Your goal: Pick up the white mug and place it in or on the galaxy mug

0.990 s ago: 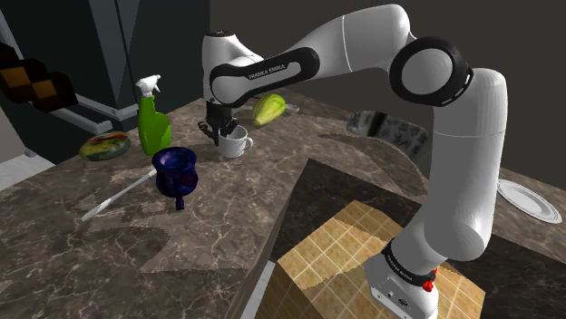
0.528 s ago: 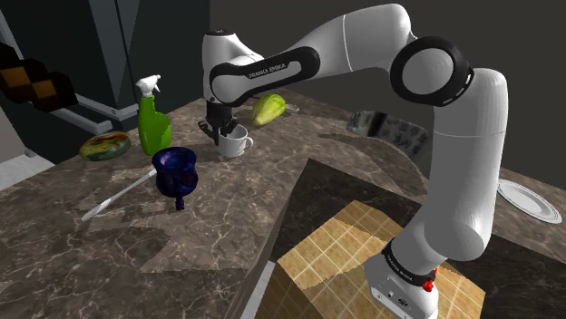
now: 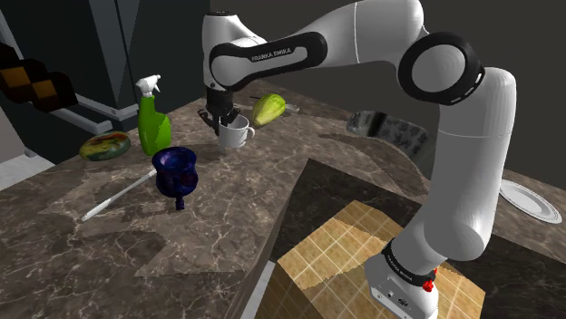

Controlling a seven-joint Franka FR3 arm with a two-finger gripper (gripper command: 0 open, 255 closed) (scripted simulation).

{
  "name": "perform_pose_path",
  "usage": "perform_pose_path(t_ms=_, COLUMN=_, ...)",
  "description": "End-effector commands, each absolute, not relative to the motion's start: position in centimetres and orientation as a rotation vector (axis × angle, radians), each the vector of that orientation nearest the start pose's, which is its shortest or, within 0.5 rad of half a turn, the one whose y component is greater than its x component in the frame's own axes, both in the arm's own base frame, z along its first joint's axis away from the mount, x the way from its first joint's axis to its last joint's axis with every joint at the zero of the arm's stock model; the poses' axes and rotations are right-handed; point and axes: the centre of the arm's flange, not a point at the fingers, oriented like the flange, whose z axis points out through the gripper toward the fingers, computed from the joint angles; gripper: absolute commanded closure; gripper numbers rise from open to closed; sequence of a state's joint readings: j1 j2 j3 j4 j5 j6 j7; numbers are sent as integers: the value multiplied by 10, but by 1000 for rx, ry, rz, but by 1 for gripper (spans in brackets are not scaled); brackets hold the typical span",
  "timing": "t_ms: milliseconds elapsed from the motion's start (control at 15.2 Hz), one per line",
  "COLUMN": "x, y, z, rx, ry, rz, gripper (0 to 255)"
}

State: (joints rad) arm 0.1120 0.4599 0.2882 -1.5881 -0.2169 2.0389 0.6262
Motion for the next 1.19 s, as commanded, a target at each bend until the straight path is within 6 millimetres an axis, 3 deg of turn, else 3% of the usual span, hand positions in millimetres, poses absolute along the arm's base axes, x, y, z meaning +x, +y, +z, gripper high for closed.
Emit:
perform_pose_path(t_ms=0, x=641, y=231, z=389, rx=-3184, ry=252, rz=-70, gripper=255)
perform_pose_path(t_ms=1122, x=641, y=231, z=479, rx=-3184, ry=252, rz=-70, gripper=255)
